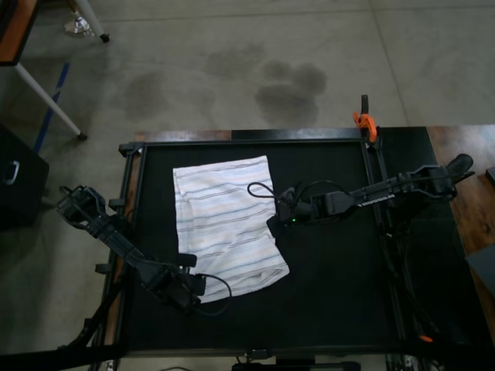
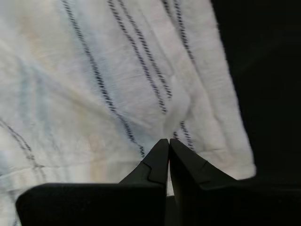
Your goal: Fold the towel
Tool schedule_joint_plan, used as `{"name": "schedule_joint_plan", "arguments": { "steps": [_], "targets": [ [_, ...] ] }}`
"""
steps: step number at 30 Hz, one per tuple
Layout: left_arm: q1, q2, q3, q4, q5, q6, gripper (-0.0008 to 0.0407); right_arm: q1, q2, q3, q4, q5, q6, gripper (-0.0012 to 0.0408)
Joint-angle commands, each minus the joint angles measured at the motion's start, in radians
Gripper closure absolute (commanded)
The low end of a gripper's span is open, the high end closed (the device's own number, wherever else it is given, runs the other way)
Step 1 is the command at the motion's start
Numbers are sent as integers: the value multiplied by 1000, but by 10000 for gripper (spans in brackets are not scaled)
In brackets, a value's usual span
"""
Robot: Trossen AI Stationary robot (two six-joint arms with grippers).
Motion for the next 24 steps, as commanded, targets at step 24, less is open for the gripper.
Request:
{"name": "schedule_joint_plan", "arguments": {
  "steps": [24],
  "targets": [
    [-2, -12, 40, 11, 140, -67, 399, 0, 0, 1, -3, 6, 0, 393]
  ]
}}
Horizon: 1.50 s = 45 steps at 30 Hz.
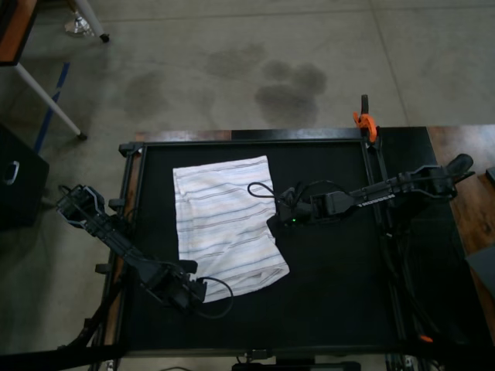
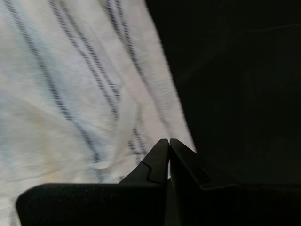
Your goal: Fold the towel
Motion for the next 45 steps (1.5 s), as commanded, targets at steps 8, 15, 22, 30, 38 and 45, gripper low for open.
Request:
{"name": "schedule_joint_plan", "arguments": {
  "steps": [8, 15, 22, 30, 38, 45],
  "targets": [
    [-13, 4, -1, -1, 7, -63, 346, 0, 0, -3, 21, 0, 0, 391],
    [-10, 24, -5, -2, 6, -126, 218, 0, 0, 2, 26, 8, -3, 390],
    [-10, 80, -6, -2, 5, -182, 173, 0, 0, 2, 6, 10, 10, 386],
    [-10, 104, -6, -5, -12, -183, 173, 0, 0, 2, 0, 10, 12, 329],
    [-10, 58, -2, -8, -24, -182, 202, 0, 0, 5, 1, 10, 7, 296],
    [-10, 54, -7, -2, -34, -187, 233, 0, 0, 1, 7, 10, 5, 296]
  ]
}}
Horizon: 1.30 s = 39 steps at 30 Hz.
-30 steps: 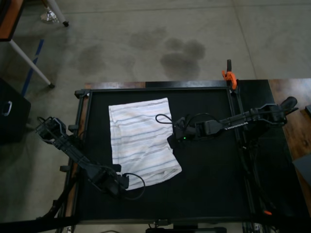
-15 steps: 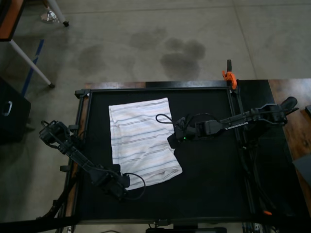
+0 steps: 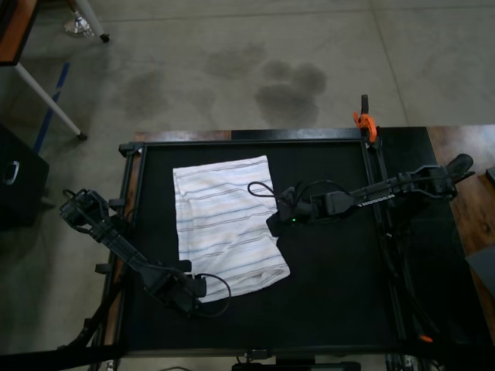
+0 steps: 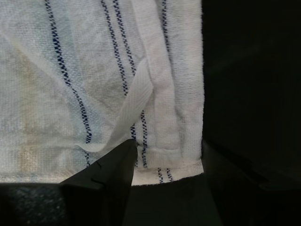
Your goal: Fold the towel
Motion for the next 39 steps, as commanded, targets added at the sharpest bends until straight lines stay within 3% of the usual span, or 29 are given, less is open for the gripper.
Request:
{"name": "schedule_joint_plan", "arguments": {
  "steps": [1, 15, 21, 25, 32, 39],
  "targets": [
    [0, -6, 2, 0, 4, -6, 235, 0, 0, -1, 0, -1, 0, 296],
    [0, -19, -2, 3, 30, -6, 235, 0, 0, 2, -2, -1, 0, 296],
    [18, -19, -21, 2, -11, -28, 237, 0, 0, 2, 12, -1, 0, 296],
    [32, -19, -29, 2, -11, -29, 272, 0, 0, 0, 10, -1, 0, 296],
    [32, -19, -29, 14, 26, -21, 404, 0, 0, 0, 11, -1, 0, 296],
    [30, -19, -13, 21, 62, 19, 400, 0, 0, 0, 10, -1, 0, 296]
  ]
}}
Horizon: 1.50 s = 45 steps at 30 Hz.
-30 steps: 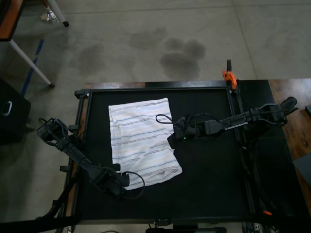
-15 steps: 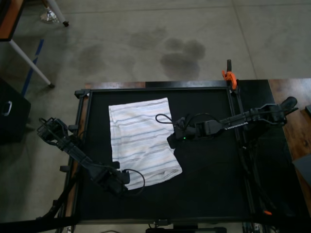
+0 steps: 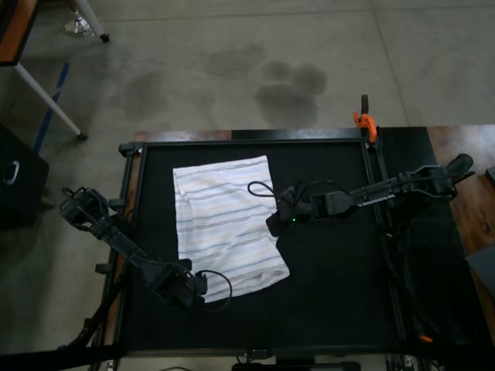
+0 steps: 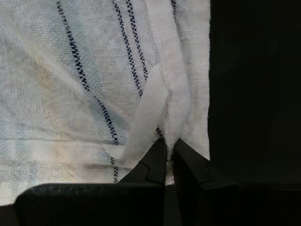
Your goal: Fold the towel
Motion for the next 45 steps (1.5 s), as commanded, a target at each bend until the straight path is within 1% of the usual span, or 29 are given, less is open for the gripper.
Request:
{"name": "schedule_joint_plan", "arguments": {
  "steps": [1, 8, 12, 16, 22, 25, 28, 33, 38, 42, 45],
  "targets": [
    [0, 0, 14, -5, 14, 11, 400, 0, 0, -1, 0, 0, 0, 296],
    [0, -1, 29, -15, 23, 9, 399, 0, 0, -1, 0, 0, 0, 296],
    [0, -1, 36, -40, 53, -5, 399, 0, 0, -1, 0, 0, 0, 296],
    [0, -2, 70, -119, 64, -5, 399, 0, 0, -1, 0, 0, 0, 296],
    [0, -2, 157, -225, 56, 0, 399, 0, 0, -1, 0, 0, 0, 296],
    [0, -2, 180, -225, 48, -1, 399, 0, 0, -1, 0, 0, 0, 296],
    [0, -2, 172, -225, 53, -20, 399, 0, 0, -1, -1, 0, 0, 296],
    [0, -2, 144, -212, 108, -34, 399, 0, 0, -1, -3, 0, -1, 296],
    [0, -2, 143, -198, 148, -32, 399, 0, 0, -1, -4, 0, -1, 296],
    [0, -2, 136, -135, 164, -27, 399, 0, 0, -1, -9, 0, -1, 296],
    [0, 8, 126, -129, 182, -31, 399, 0, 0, -1, -18, 0, -1, 296]
  ]
}}
